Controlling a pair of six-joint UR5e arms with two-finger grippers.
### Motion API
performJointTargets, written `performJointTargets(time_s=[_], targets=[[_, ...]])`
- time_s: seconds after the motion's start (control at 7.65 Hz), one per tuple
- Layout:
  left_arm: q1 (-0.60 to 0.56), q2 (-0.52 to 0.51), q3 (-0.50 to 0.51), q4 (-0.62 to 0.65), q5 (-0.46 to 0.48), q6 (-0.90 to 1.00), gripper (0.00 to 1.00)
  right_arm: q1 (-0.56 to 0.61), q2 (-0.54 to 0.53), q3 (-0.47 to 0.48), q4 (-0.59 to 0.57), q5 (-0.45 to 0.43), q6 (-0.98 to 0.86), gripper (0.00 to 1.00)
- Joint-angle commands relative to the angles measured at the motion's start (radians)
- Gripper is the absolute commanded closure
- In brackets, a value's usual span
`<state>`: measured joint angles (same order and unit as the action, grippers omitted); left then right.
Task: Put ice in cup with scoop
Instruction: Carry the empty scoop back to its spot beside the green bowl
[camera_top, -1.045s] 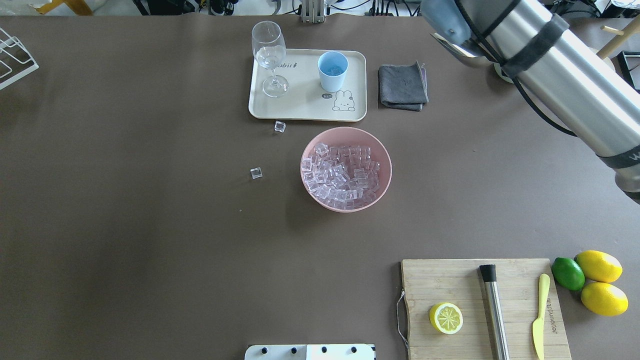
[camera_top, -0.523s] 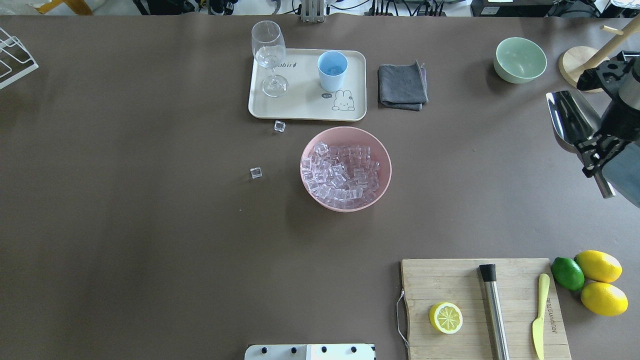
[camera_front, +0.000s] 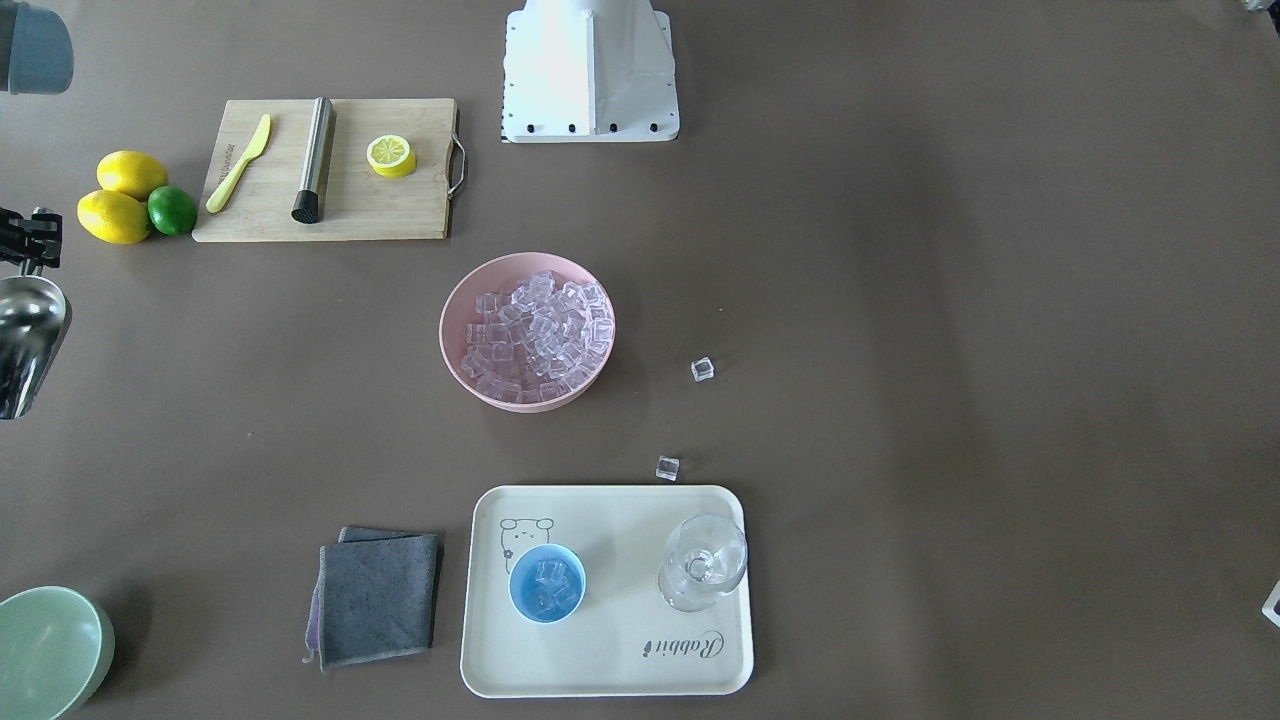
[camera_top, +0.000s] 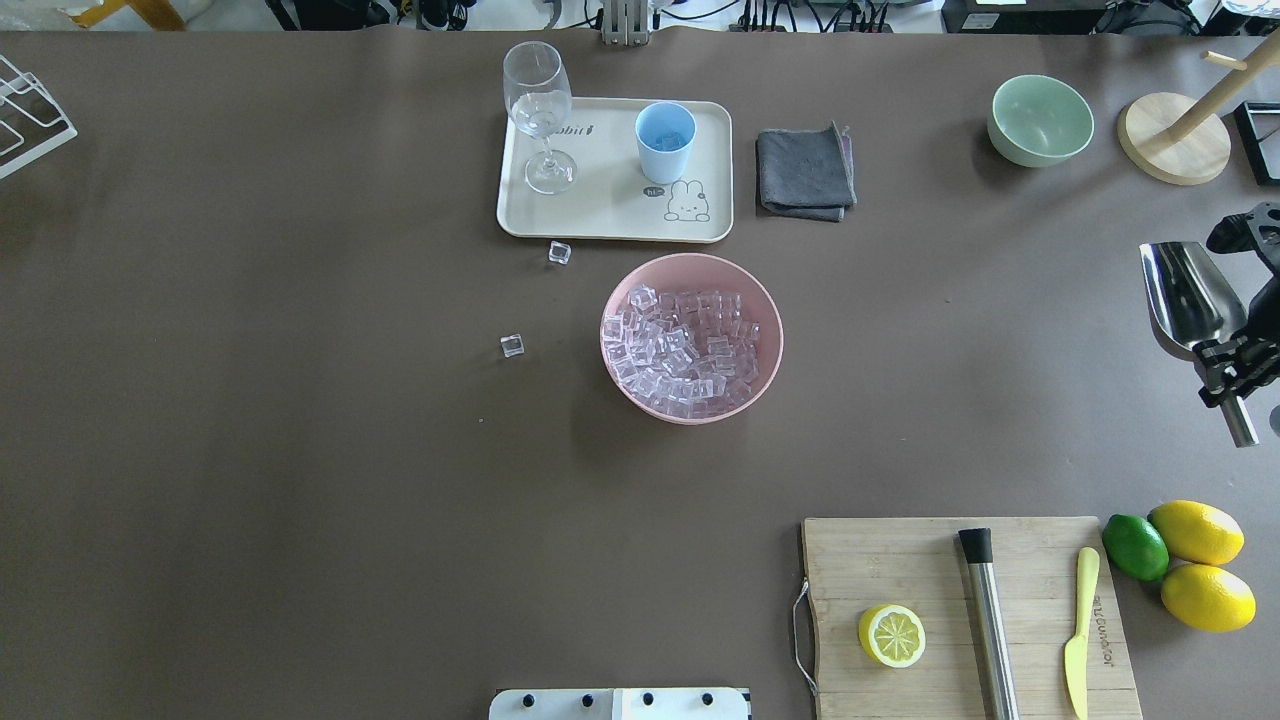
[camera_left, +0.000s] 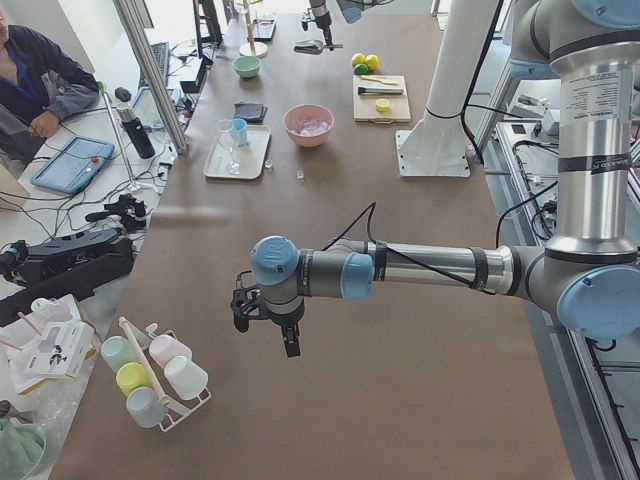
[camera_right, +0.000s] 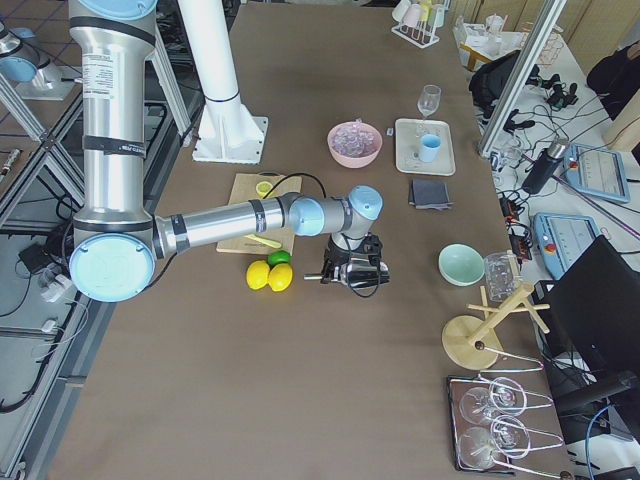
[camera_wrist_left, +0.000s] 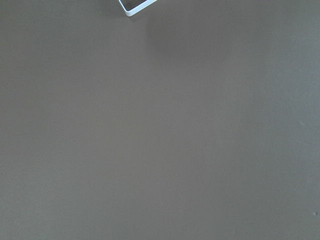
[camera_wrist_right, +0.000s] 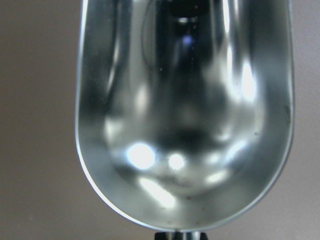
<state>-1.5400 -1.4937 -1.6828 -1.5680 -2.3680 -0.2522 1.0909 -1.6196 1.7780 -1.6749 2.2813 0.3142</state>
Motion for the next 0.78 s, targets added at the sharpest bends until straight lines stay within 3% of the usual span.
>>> performJointTargets(time_s=[0.0,0.26,0.39,0.52,0.65], targets=[[0.000,-0.002,0.003,0.000,0.003,0.001,0.01,-0.002,0.035,-0.147,0.110,0.044,0.003,1.00],[0.001,-0.003,0.011,0.002,0.004,0.001,0.01,-0.003,0.073,-0.196,0.110,0.070,0.003,1.00],[0.001,-0.003,0.011,0.002,0.004,0.001,0.01,-0.003,0.092,-0.215,0.110,0.072,0.002,0.73],[0.001,-0.003,0.012,0.002,0.006,0.001,0.01,-0.003,0.101,-0.221,0.110,0.070,0.002,0.01],[0.001,-0.003,0.012,0.002,0.006,-0.001,0.01,-0.003,0.106,-0.215,0.110,0.069,0.003,0.00]])
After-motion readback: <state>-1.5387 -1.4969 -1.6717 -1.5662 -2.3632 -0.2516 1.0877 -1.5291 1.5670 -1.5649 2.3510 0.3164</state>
